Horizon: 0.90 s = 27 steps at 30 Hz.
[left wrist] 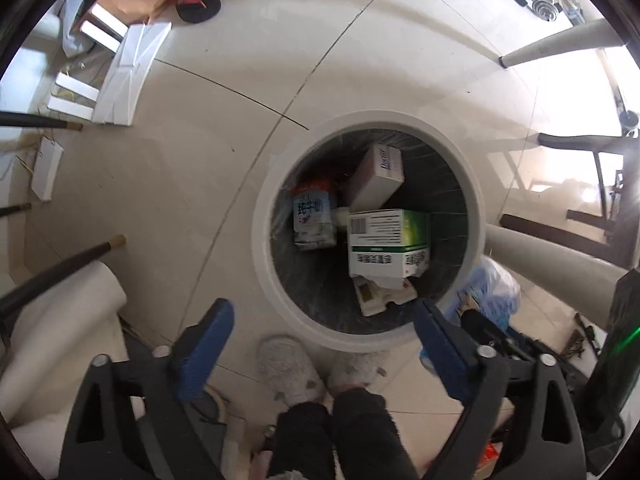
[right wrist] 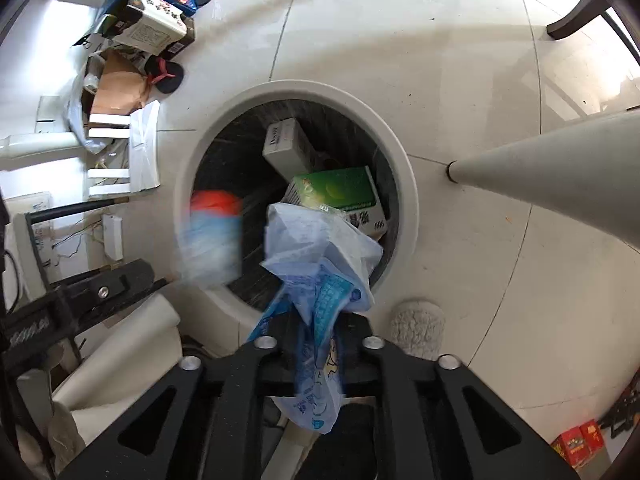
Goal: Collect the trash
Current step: 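Open both tools over the white bin, dropping carton and bag inside, then move both open tools back up to the table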
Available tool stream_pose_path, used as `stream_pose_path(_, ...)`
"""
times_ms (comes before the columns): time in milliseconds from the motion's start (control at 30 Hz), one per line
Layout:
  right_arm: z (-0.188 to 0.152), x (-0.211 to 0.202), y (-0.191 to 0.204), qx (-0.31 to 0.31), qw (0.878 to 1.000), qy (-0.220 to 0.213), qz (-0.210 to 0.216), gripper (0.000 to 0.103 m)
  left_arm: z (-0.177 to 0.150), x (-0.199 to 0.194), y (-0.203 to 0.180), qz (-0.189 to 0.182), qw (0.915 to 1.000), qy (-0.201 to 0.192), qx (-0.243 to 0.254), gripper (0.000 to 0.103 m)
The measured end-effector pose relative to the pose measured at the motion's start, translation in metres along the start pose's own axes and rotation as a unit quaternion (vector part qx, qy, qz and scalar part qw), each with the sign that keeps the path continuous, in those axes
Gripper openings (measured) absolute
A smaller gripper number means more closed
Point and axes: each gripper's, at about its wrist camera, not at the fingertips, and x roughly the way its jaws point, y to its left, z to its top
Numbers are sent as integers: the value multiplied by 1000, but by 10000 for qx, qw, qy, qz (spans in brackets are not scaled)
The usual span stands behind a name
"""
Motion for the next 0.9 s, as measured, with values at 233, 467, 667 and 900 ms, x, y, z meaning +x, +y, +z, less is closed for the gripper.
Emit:
stream_pose_path(233, 3, -4, 7, -221, 9985, -260, -431, 94, -14, -7, 5, 487, 9978, -440, 76, 102)
stream_pose_path(467, -11, -29, 6, -462, 9930, -491, -971, 103, -38, -26, 6, 711, 9953, -656, 105, 102)
stream_pose_path(667, -35, -59, 8, -584, 9909, -569, -1070, 103, -65, -58, 2, 732, 9943, -780, 47, 102)
stream_pose_path(900, -72, -122, 14, -678, 9894, -788, -1012, 103, -106, -113, 0, 699, 9938, -861, 52, 102)
